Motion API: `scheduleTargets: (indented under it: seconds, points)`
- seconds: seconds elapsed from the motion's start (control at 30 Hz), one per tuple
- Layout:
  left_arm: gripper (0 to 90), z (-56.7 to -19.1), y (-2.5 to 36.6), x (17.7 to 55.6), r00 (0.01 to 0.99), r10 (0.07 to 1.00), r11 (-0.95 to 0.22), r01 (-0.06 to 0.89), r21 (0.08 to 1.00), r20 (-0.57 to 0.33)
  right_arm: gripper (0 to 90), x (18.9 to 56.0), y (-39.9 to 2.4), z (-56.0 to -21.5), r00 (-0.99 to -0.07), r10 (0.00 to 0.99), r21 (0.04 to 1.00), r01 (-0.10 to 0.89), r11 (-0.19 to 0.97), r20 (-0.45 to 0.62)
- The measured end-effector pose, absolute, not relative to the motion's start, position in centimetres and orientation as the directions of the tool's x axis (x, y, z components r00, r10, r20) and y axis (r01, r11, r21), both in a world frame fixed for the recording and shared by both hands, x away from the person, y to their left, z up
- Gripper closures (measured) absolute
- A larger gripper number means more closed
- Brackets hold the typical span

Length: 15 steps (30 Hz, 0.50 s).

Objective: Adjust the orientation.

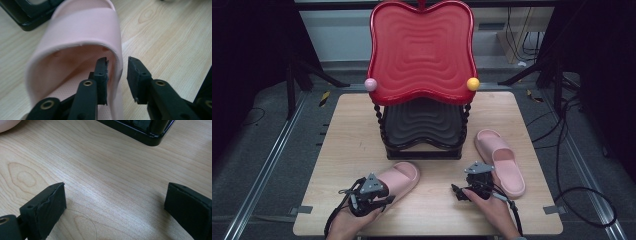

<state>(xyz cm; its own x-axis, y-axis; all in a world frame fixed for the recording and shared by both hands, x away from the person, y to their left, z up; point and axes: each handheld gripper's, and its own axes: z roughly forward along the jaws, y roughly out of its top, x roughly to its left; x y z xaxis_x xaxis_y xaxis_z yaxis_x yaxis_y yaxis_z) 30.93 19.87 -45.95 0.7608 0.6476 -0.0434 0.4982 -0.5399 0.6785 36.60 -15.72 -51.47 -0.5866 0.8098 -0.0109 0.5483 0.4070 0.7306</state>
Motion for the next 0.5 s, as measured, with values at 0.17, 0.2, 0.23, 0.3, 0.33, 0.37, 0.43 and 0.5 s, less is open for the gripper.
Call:
scheduleTargets:
  seconds: [0.17,0.2,0.23,0.3,0.33,0.37,0.43,0.5]
  points:
    - [76.3,-46.37,19.66,30.95,0.753,0.656,-0.539,0.507,0.673,-0.043,4.0,36.6,-15.72,-51.48,-0.587,0.809,0.731,0.548,0.407,-0.01]
    - [77.3,-46.35,19.68,31.0,0.752,0.658,-0.535,0.509,0.674,-0.046,4.0,36.59,-15.73,-51.47,-0.587,0.81,0.73,0.548,0.407,-0.011]
    - [78.6,-46.31,19.7,31.04,0.75,0.66,-0.531,0.51,0.677,-0.047,4.0,36.59,-15.73,-51.47,-0.587,0.81,0.731,0.548,0.407,-0.011]
    - [80.8,-46.3,19.66,31.07,0.747,0.663,-0.524,0.51,0.682,-0.049,4.0,36.59,-15.73,-51.47,-0.587,0.81,0.73,0.548,0.407,-0.011]
    - [81.3,-46.32,19.63,31.09,0.747,0.663,-0.525,0.511,0.681,-0.049,4.0,36.59,-15.73,-51.47,-0.587,0.81,0.731,0.548,0.407,-0.011]
    - [81.4,-46.37,19.62,31.12,0.746,0.664,-0.524,0.512,0.681,-0.05,4.0,36.59,-15.73,-51.47,-0.587,0.81,0.73,0.548,0.407,-0.011]
    - [81.7,-46.4,19.62,31.09,0.744,0.667,-0.518,0.513,0.685,-0.052,4.0,36.59,-15.73,-51.47,-0.587,0.81,0.73,0.548,0.407,-0.011]
    - [82.5,-46.41,19.57,30.95,0.742,0.669,-0.519,0.506,0.689,-0.041,4.0,36.59,-15.73,-51.46,-0.587,0.81,0.73,0.548,0.407,-0.011]
